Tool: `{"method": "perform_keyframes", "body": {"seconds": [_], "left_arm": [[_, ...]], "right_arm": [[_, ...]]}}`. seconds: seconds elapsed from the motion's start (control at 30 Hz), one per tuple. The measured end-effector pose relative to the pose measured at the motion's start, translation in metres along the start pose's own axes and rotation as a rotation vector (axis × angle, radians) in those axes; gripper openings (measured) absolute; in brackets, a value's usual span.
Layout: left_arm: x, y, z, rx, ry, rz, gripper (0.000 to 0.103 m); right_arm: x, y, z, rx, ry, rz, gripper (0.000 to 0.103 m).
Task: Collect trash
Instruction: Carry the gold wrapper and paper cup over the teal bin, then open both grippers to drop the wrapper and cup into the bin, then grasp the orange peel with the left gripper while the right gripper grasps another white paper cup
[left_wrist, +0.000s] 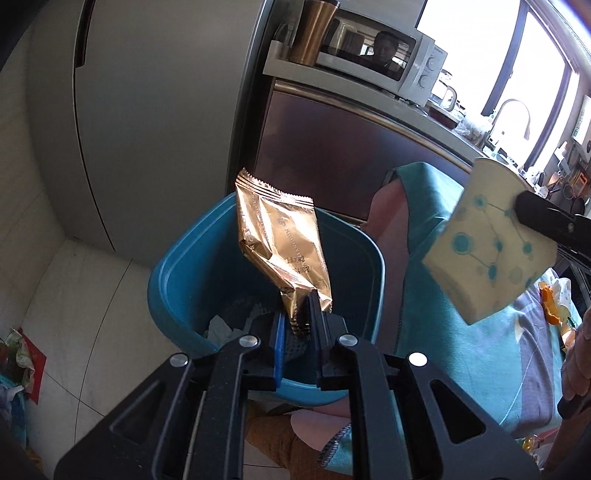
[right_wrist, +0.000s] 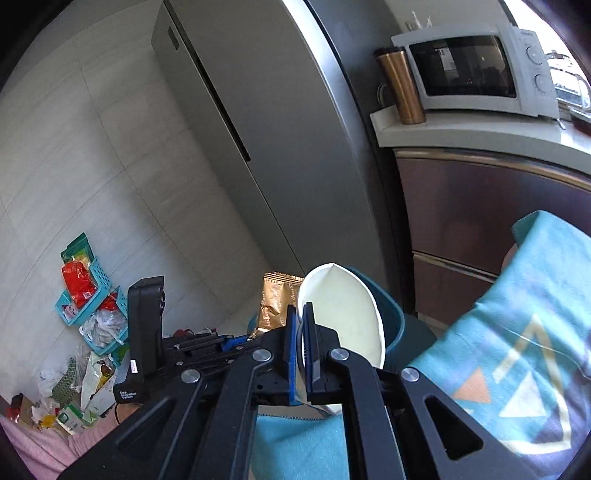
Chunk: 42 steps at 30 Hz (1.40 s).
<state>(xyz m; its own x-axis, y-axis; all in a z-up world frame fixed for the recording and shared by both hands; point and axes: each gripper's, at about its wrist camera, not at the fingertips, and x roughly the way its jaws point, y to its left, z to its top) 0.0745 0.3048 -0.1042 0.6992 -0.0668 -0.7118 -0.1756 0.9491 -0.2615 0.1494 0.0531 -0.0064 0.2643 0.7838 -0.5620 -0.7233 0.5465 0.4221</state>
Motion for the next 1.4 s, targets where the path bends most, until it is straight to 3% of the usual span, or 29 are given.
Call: {"method": "perform_keyframes", "body": {"seconds": [0.3,0.37,0.47,0.6,0.8,1.0,1.23,1.4], "left_arm": [[0.03,0.01,0.001,-0.027,0.048,0.012,0.012],[0.037,0.011,0.002,-0.034,0.057,0.007,0.016],[0.046,0.013,0.001,-0.05,0.067,0.002,0.031],[0.053,0.011,-0.001,-0.062,0.074,0.013,0.032],[0.043,0.001,-0.003,-0.044,0.027,0.005,0.034],[0.006,-0.03,-0.003,0.037,-0.071,-0.027,0.045],[-0.028,-0.093,-0.006,0.154,-0.153,-0.15,0.059],[-0.03,-0.15,-0.014,0.244,-0.137,-0.256,0.061]], "right_arm": [[0.08,-0.015,0.003,0.08,0.154,-0.005,0.003],[0.089,-0.018,0.002,0.092,0.177,-0.015,0.004],[0.095,-0.023,-0.001,0.116,0.197,-0.027,0.008],[0.092,-0.028,-0.007,0.128,0.191,-0.047,0.009],[0.065,-0.03,-0.017,0.118,0.149,-0.055,0.01],[0.011,-0.023,-0.029,0.076,0.062,-0.046,0.018],[-0.069,-0.03,-0.055,0.08,-0.054,-0.091,0.03],[-0.127,-0.047,-0.083,0.123,-0.13,-0.195,0.032]]}}
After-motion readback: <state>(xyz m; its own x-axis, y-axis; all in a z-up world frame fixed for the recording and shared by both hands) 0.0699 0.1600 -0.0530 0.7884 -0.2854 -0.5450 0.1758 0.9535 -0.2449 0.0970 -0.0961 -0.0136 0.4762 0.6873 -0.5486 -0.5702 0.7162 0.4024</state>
